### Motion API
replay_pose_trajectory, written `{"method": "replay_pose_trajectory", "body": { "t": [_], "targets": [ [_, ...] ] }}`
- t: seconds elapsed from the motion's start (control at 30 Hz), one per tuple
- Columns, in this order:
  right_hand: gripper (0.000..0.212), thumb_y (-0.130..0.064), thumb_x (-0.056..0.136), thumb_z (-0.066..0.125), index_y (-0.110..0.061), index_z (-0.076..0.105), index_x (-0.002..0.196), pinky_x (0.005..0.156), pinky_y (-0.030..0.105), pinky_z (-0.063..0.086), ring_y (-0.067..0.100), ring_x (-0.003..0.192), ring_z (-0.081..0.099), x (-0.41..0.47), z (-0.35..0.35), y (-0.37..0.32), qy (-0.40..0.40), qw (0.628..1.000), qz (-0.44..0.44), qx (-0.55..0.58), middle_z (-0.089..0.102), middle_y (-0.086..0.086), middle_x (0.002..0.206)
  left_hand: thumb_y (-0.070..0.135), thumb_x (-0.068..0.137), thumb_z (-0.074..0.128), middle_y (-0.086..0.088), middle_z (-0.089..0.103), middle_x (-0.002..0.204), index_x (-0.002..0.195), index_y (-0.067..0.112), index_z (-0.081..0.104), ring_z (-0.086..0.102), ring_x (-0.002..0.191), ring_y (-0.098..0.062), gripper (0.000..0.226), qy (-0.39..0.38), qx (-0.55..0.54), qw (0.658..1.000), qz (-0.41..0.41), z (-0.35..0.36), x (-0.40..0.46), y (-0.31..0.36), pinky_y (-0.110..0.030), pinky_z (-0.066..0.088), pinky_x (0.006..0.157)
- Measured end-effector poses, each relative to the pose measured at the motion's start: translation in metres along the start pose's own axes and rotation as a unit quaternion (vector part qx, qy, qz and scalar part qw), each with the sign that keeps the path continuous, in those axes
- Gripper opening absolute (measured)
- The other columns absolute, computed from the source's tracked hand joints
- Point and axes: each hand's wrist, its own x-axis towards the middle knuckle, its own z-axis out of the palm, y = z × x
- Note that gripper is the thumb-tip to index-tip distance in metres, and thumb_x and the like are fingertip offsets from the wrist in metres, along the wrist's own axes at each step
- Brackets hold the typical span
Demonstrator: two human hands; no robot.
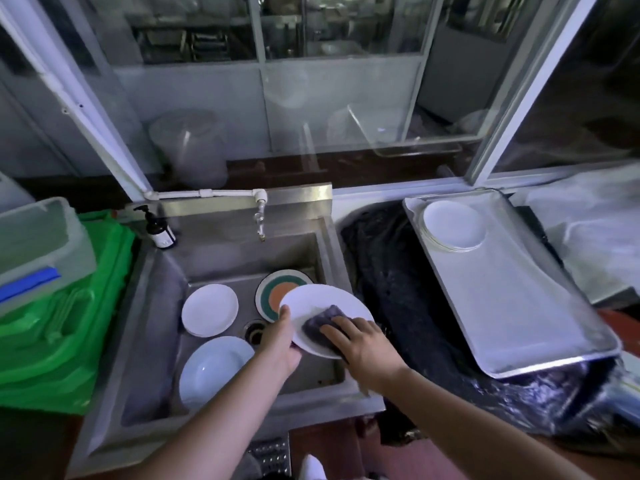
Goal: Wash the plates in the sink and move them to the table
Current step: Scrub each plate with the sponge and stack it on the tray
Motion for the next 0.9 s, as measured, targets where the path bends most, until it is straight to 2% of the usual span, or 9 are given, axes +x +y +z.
{"method": "replay_pose_trajectory", "body": {
  "t": [0.13, 0.27, 0.33, 0.4, 0.57, 0.63, 0.7, 0.83, 0.9],
  "targets": [
    [0.057, -0.014, 0.07, 0.071, -0.023, 0.059, 0.126, 0.067, 0.041, 0.054, 0.031, 0.08, 0.063, -0.043, -0.014, 0.049, 0.06, 0.997, -0.007, -0.044, 0.066, 0.003, 0.11, 0.018, 0.107, 0.051, -0.02, 0.067, 0.105, 0.129, -0.001, 0.05, 0.065, 0.093, -0.034, 0.029, -0.056, -0.022, 0.998, -0.023, 0.041, -0.03, -0.033, -0.046, 0.052, 0.072],
    [0.051, -0.014, 0.074, 0.07, -0.024, 0.061, 0.123, 0.068, 0.041, 0.052, 0.032, 0.079, 0.061, -0.067, -0.025, 0.089, 0.1, 0.993, -0.003, -0.067, 0.066, 0.002, 0.108, 0.01, 0.103, 0.054, -0.027, 0.067, 0.121, 0.131, -0.004, 0.053, 0.064, 0.114, -0.04, 0.031, -0.12, 0.021, 0.991, -0.05, 0.066, -0.042, -0.049, -0.05, 0.057, 0.089],
    [0.049, -0.013, 0.075, 0.069, -0.024, 0.061, 0.122, 0.068, 0.043, 0.052, 0.033, 0.079, 0.061, -0.074, -0.03, 0.103, 0.11, 0.991, 0.004, -0.069, 0.066, 0.002, 0.108, 0.002, 0.1, 0.057, -0.026, 0.068, 0.118, 0.128, -0.004, 0.054, 0.067, 0.108, -0.037, 0.029, -0.12, 0.052, 0.99, -0.043, 0.078, -0.047, -0.054, -0.046, 0.061, 0.08],
    [0.053, -0.013, 0.074, 0.071, -0.024, 0.06, 0.125, 0.07, 0.043, 0.053, 0.033, 0.082, 0.062, -0.079, -0.032, 0.113, 0.095, 0.993, 0.012, -0.062, 0.065, 0.001, 0.112, -0.005, 0.098, 0.056, -0.025, 0.068, 0.114, 0.125, -0.003, 0.055, 0.068, 0.1, -0.035, 0.027, -0.108, 0.071, 0.991, -0.024, 0.092, -0.046, -0.059, -0.043, 0.062, 0.072],
    [0.076, -0.014, 0.068, 0.079, -0.028, 0.049, 0.137, 0.075, 0.043, 0.055, 0.031, 0.091, 0.063, -0.083, -0.037, 0.14, 0.018, 0.998, 0.022, -0.057, 0.059, -0.002, 0.128, -0.013, 0.092, 0.056, -0.027, 0.066, 0.12, 0.128, -0.002, 0.053, 0.068, 0.105, -0.041, 0.038, -0.097, 0.094, 0.991, -0.002, 0.117, -0.03, -0.062, -0.046, 0.062, 0.067],
    [0.091, -0.011, 0.06, 0.084, -0.029, 0.045, 0.14, 0.077, 0.042, 0.056, 0.03, 0.094, 0.063, -0.086, -0.039, 0.152, -0.014, 0.997, 0.028, -0.066, 0.057, -0.002, 0.132, -0.012, 0.094, 0.056, -0.025, 0.066, 0.12, 0.131, -0.001, 0.053, 0.068, 0.104, -0.041, 0.038, -0.098, 0.108, 0.989, 0.007, 0.125, -0.019, -0.06, -0.047, 0.061, 0.072],
    [0.097, -0.01, 0.058, 0.087, -0.03, 0.043, 0.142, 0.079, 0.042, 0.057, 0.029, 0.096, 0.063, -0.093, -0.041, 0.163, -0.026, 0.996, 0.046, -0.067, 0.056, -0.003, 0.133, -0.009, 0.096, 0.057, -0.023, 0.065, 0.123, 0.135, 0.0, 0.052, 0.067, 0.105, -0.04, 0.04, -0.097, 0.121, 0.988, 0.016, 0.134, -0.006, -0.057, -0.049, 0.06, 0.078],
    [0.092, -0.015, 0.059, 0.09, -0.032, 0.047, 0.138, 0.079, 0.04, 0.057, 0.028, 0.093, 0.066, -0.101, -0.044, 0.189, -0.011, 0.993, 0.104, -0.06, 0.059, -0.006, 0.13, -0.009, 0.097, 0.056, -0.02, 0.062, 0.121, 0.14, 0.0, 0.05, 0.064, 0.107, -0.037, 0.045, -0.114, 0.126, 0.985, 0.021, 0.162, 0.017, -0.047, -0.05, 0.057, 0.088],
    [0.085, -0.017, 0.066, 0.086, -0.035, 0.046, 0.139, 0.082, 0.04, 0.056, 0.028, 0.096, 0.064, -0.104, -0.044, 0.201, -0.005, 0.99, 0.132, -0.049, 0.057, -0.008, 0.133, -0.011, 0.097, 0.054, -0.021, 0.06, 0.125, 0.141, 0.0, 0.05, 0.062, 0.109, -0.037, 0.045, -0.121, 0.124, 0.985, 0.025, 0.179, 0.023, -0.044, -0.051, 0.056, 0.093]
  ]
}}
